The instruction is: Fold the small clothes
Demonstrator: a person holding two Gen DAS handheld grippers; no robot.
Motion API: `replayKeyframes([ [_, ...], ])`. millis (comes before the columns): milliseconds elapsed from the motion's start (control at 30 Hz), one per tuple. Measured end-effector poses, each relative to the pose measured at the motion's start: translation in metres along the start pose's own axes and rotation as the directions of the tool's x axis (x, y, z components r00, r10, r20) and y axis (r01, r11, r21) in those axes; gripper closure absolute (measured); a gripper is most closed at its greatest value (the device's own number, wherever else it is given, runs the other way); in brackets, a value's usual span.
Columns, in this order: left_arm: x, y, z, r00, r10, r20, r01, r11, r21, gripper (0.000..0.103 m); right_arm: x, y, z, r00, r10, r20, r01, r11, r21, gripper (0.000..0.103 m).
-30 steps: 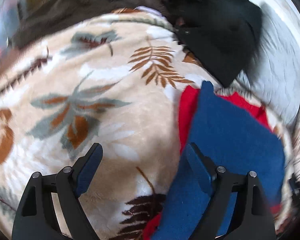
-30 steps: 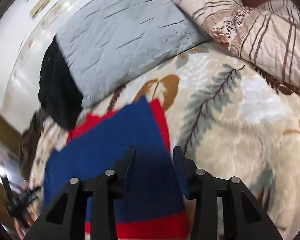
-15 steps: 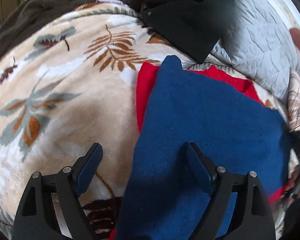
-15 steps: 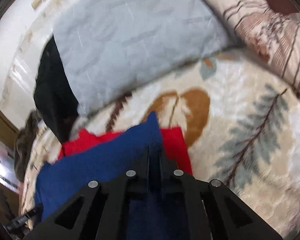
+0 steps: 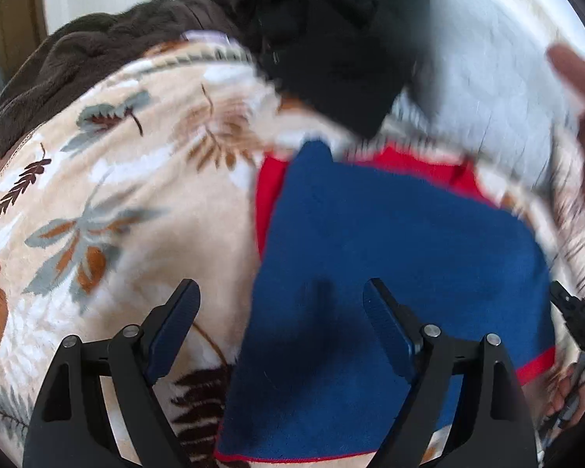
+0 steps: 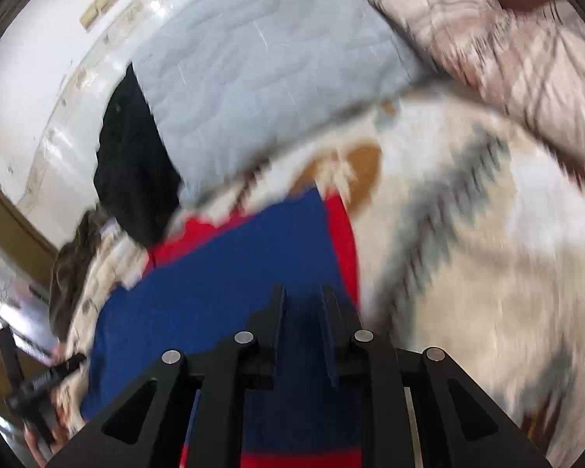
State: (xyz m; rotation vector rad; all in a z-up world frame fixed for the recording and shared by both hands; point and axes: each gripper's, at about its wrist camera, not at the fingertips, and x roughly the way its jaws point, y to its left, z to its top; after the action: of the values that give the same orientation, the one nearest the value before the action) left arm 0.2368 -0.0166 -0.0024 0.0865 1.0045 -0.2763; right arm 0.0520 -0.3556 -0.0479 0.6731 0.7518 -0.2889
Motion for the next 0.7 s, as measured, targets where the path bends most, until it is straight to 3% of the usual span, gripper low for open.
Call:
replayKeyframes([
  [67,0.023,-0.011,-0.008,0.996,0.05,-0.069,-0.045,0.997,0.061,0.015,-0.012,0.001,-0.004,0.999,-0.022,0.037,0.022,1.0,-0.015,0.086],
  [100,0.023,-0.011,-0.011,0.997,0.052,-0.053,-0.049,0.997,0.052,0.015,-0.019,0.002,-0.004,0.999,-0.032,0.034,0.032,0.999,-0.003,0.085],
  [233,-0.001,-0.006,-0.007,0.999,-0.009,-0.045,0.01,1.0,0.023,0.016,-0.047,0.006,-0.016,0.997,-0.008,0.074,0.009,1.0,-0.014,0.08],
  [333,-0.001,-0.006,-0.014,0.998,0.017,-0.064,-0.014,0.999,0.043,0.016,-0.03,0.007,-0.037,0.996,-0.089,-0.014,0.087,0.993,-0.079,0.08],
  [433,0.01,-0.009,-0.022,0.994,0.022,-0.11,-0.016,0.998,0.059,0.015,-0.038,0.025,-0.04,0.989,-0.147,0.013,0.148,0.982,-0.116,0.078],
  [533,0.003,0.01,-0.013,0.991,-0.054,-0.123,0.05,0.998,-0.033,0.016,-0.051,0.057,-0.042,0.998,-0.063,0.024,0.066,0.986,-0.15,0.076],
  [633,-0.003,0.038,-0.003,0.996,-0.01,-0.084,0.002,0.995,-0.101,0.016,-0.05,0.105,-0.056,1.0,-0.009,-0.002,0.008,0.963,-0.269,0.056],
  [700,0.0,0.058,0.0,0.996,0.007,-0.091,-0.02,0.988,-0.15,0.016,-0.039,0.148,-0.076,0.998,0.03,-0.05,-0.046,0.927,-0.373,0.052],
])
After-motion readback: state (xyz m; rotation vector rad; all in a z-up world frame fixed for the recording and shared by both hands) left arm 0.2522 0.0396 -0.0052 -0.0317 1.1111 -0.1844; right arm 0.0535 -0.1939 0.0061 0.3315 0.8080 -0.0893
